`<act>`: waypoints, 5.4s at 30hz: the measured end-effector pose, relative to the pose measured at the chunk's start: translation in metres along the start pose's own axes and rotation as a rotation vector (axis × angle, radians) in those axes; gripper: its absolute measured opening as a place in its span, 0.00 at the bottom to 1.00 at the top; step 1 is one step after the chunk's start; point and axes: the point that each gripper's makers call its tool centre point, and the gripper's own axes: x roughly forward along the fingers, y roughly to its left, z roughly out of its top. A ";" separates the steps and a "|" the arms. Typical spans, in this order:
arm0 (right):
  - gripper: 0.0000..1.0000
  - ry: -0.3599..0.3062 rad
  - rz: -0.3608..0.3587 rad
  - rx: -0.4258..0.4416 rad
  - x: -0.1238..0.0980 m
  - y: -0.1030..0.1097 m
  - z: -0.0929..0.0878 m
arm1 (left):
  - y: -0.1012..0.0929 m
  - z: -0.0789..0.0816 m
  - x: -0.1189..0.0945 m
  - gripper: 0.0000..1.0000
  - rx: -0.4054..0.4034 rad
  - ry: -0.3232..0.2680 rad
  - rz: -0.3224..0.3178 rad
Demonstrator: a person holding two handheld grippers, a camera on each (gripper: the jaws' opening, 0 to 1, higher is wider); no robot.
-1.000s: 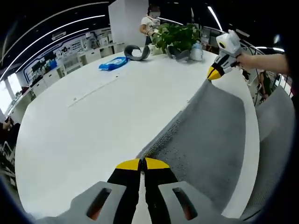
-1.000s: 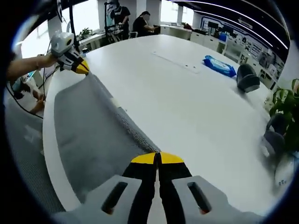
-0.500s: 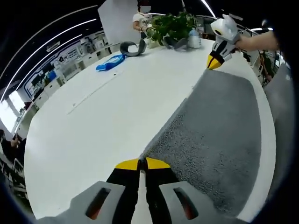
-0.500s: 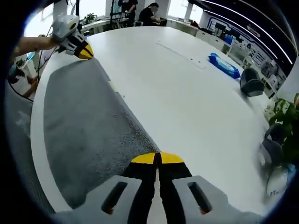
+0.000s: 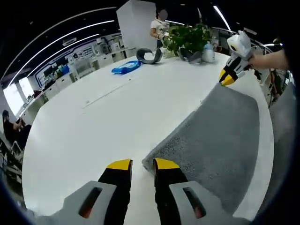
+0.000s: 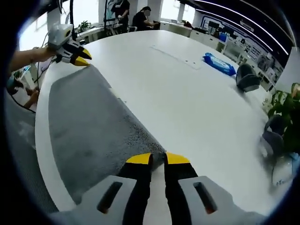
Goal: Fold the towel on the table until its edges align and the towel forms a compact rectangular stack.
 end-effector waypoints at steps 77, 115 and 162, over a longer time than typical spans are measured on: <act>0.00 -0.004 0.219 -0.103 -0.005 0.102 -0.024 | -0.177 -0.001 0.007 0.01 0.332 0.114 -0.362; 0.00 0.005 0.318 -0.096 -0.023 0.135 -0.010 | -0.224 0.036 -0.009 0.08 0.314 -0.025 -0.454; 0.00 0.013 0.345 -0.152 -0.029 0.153 -0.046 | -0.225 -0.008 -0.011 0.01 0.378 0.126 -0.484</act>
